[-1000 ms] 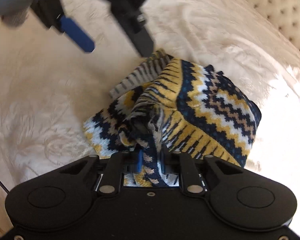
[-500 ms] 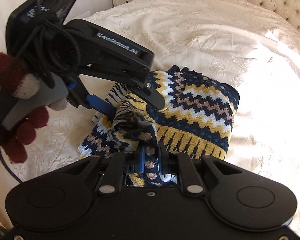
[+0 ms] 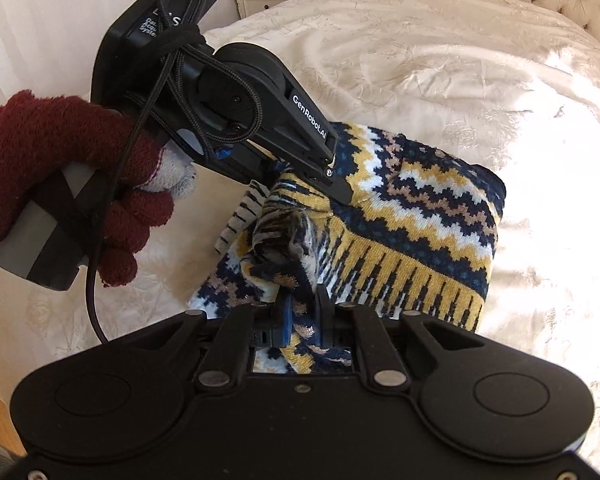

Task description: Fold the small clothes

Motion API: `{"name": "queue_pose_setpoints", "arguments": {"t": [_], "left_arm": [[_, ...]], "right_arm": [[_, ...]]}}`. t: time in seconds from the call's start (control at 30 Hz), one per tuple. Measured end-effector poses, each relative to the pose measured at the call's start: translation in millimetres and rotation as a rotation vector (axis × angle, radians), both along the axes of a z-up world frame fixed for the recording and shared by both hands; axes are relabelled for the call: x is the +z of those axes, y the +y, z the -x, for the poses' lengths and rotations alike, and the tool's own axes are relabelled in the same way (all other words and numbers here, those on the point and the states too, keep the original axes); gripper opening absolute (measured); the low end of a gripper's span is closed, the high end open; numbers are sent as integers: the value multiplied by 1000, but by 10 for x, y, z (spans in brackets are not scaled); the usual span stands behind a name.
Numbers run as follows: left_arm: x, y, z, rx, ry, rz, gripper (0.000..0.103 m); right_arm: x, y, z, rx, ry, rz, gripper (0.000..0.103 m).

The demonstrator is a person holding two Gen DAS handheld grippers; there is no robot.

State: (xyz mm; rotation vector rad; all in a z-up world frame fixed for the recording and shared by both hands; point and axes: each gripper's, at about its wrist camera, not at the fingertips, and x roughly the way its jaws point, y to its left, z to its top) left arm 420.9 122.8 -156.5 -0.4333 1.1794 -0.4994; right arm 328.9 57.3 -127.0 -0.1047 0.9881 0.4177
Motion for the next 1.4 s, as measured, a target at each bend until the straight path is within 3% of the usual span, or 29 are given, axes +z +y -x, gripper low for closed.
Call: {"name": "queue_pose_setpoints", "arguments": {"t": [0.1, 0.27, 0.33, 0.4, 0.5, 0.63, 0.73, 0.93, 1.23, 1.3, 1.4], "left_arm": [[146, 116, 42, -29, -39, -28, 14], [-174, 289, -47, -15, 12, -173, 19], [-289, 336, -66, 1, 30, -189, 30], [-319, 403, -64, 28, 38, -158, 32], [-287, 450, -40, 47, 24, -167, 38], [-116, 492, 77, 56, -26, -228, 42], [85, 529, 212, 87, -76, -212, 42], [274, 423, 602, 77, -114, -167, 43], [145, 258, 1005, -19, -41, -147, 43], [49, 186, 999, -74, -6, -140, 45], [-63, 58, 954, -164, -25, -151, 45]], "right_arm": [[26, 121, -1, 27, 3, -30, 17], [-250, 441, -120, 105, 64, -47, 22], [-370, 518, -161, 117, 88, -64, 32], [-416, 515, -204, 113, 126, -93, 52], [-350, 417, -166, 109, 133, -172, 67], [-242, 182, -68, 86, 131, -192, 69], [-161, 70, 26, 44, 122, -213, 77], [-250, -23, -29, 23, 122, -190, 77], [-258, -155, 52, 27, 141, -177, 77], [-290, -188, 71, 17, 150, -163, 77], [-332, -253, 110, -2, 168, -152, 78]]}}
